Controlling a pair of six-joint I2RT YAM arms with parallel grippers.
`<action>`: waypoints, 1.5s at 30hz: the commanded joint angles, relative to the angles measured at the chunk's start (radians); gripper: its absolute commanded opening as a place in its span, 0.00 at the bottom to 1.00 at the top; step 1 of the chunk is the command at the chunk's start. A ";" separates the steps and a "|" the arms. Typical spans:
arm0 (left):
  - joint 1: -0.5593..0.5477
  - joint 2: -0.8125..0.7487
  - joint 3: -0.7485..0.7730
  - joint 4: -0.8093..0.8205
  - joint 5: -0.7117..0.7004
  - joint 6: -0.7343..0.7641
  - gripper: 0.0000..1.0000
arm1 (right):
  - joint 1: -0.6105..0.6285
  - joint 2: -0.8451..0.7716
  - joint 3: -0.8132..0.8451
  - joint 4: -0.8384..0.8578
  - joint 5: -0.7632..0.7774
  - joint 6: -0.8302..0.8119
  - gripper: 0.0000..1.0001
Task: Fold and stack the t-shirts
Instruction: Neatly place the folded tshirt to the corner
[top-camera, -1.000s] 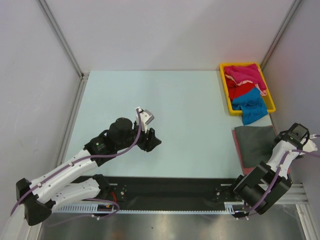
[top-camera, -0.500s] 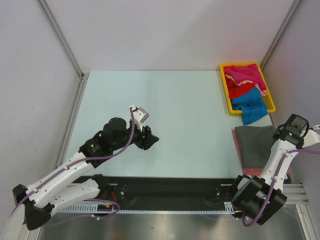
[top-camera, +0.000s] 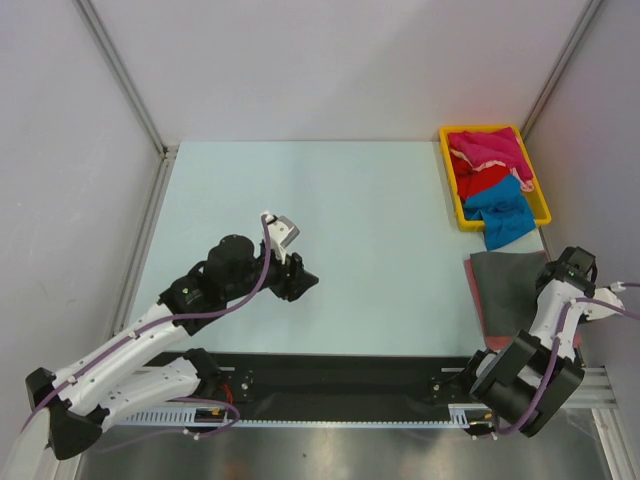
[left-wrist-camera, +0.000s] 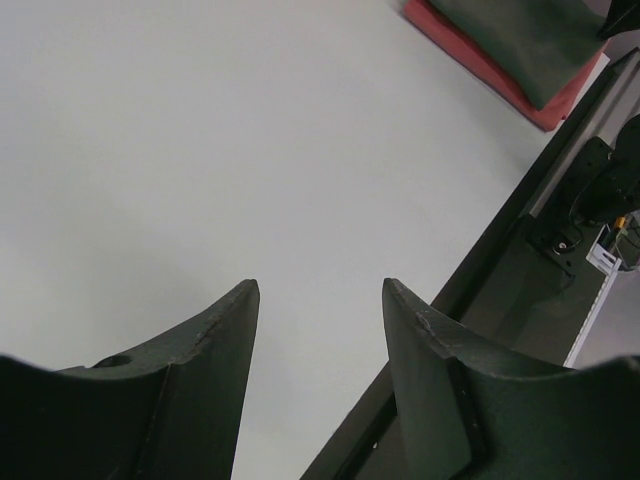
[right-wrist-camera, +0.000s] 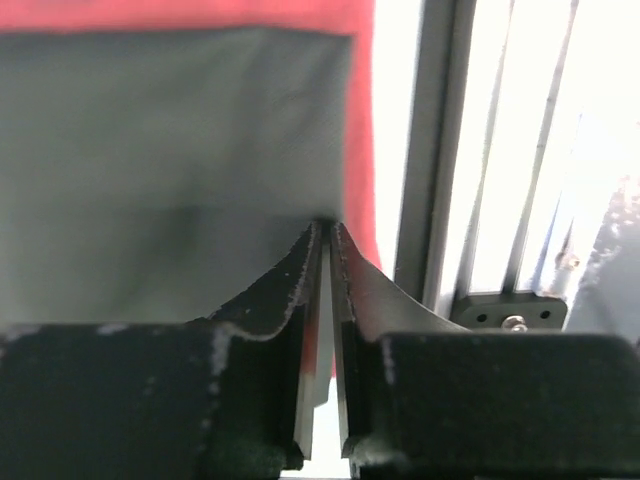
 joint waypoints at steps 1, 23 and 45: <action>0.009 0.002 0.041 -0.003 -0.002 0.006 0.59 | -0.025 0.030 0.022 -0.010 0.115 0.063 0.11; 0.026 -0.028 0.045 -0.031 0.009 -0.014 0.58 | -0.077 0.287 0.034 0.056 0.142 0.060 0.02; 0.091 -0.145 -0.028 -0.115 -0.080 -0.165 0.67 | 0.765 -0.112 0.346 0.117 -0.268 0.123 0.03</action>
